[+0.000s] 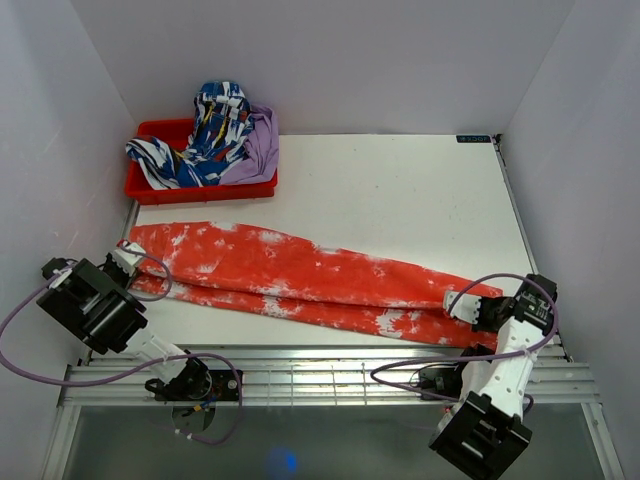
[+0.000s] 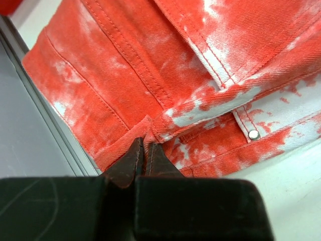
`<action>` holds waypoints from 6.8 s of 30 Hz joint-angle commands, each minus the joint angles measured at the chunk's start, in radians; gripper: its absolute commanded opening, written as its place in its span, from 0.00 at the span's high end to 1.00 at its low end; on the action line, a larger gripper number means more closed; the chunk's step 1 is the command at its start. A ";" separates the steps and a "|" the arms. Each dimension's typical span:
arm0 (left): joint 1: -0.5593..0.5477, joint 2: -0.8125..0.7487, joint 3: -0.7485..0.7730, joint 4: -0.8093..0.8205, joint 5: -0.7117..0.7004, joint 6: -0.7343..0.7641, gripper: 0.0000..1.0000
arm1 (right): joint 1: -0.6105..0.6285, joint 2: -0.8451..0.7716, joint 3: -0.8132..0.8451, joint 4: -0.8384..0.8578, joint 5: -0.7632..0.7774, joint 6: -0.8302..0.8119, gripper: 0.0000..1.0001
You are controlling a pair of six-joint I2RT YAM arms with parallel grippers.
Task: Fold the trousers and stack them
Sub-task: Fold the trousers
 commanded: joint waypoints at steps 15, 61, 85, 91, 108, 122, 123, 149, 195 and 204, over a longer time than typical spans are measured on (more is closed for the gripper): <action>0.027 0.016 0.245 -0.023 0.098 -0.247 1.00 | -0.025 0.229 0.492 -0.172 -0.069 -0.082 0.92; -0.151 0.026 0.007 -0.155 -0.345 0.135 0.53 | 0.003 0.468 0.036 0.416 0.232 -0.260 0.71; -0.131 -0.138 0.349 -0.756 -0.160 0.247 0.04 | 0.021 0.484 0.599 -0.108 0.098 -0.203 0.09; -0.131 -0.087 0.336 -0.733 -0.134 0.095 0.06 | 0.014 0.654 0.784 -0.221 0.055 0.193 0.08; -0.129 -0.152 0.237 -0.650 0.027 -0.204 0.09 | -0.233 0.754 0.731 -0.286 -0.107 1.264 0.28; -0.129 -0.199 0.208 -0.627 0.052 -0.186 0.07 | -0.298 0.892 0.639 -0.120 -0.040 1.529 0.32; -0.129 -0.201 0.205 -0.624 0.049 -0.186 0.07 | -0.298 0.904 0.640 -0.116 -0.035 1.535 0.32; -0.129 -0.161 0.118 -0.458 0.021 -0.295 0.08 | -0.301 0.868 0.749 -0.185 -0.064 1.509 0.09; -0.128 -0.124 0.093 -0.391 -0.006 -0.398 0.11 | -0.022 0.711 1.025 -0.320 -0.298 0.800 0.92; -0.125 -0.121 0.102 -0.389 -0.048 -0.404 0.11 | -0.247 0.699 0.645 -0.208 -0.106 0.616 0.10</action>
